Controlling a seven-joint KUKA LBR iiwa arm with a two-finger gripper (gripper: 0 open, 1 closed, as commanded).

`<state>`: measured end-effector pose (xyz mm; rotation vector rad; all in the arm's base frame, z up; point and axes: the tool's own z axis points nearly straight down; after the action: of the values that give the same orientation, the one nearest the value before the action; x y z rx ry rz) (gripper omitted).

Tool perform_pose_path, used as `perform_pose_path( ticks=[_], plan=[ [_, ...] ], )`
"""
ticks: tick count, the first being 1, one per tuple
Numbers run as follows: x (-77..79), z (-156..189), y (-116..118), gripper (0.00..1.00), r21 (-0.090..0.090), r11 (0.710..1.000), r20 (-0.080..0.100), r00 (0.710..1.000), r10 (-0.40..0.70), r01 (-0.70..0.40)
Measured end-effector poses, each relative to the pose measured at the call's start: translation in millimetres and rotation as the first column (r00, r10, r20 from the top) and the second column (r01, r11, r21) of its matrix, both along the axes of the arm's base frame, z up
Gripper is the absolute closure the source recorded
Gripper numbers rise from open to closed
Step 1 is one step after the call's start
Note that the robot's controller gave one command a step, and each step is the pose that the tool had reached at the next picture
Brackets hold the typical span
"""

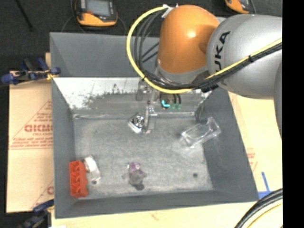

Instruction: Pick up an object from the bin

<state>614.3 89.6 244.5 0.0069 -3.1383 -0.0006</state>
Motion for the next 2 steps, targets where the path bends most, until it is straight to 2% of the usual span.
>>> perform_pose_path(
  ticks=[1, 2],
  plan=[
    [-67.5, -164, 6, 0.00, 0.000, 0.959, -0.001, 0.959, 0.284, -0.284],
    [-136.0, -170, 2, 0.00, -0.003, 0.960, 0.032, 0.960, 0.279, -0.279]
  ],
)
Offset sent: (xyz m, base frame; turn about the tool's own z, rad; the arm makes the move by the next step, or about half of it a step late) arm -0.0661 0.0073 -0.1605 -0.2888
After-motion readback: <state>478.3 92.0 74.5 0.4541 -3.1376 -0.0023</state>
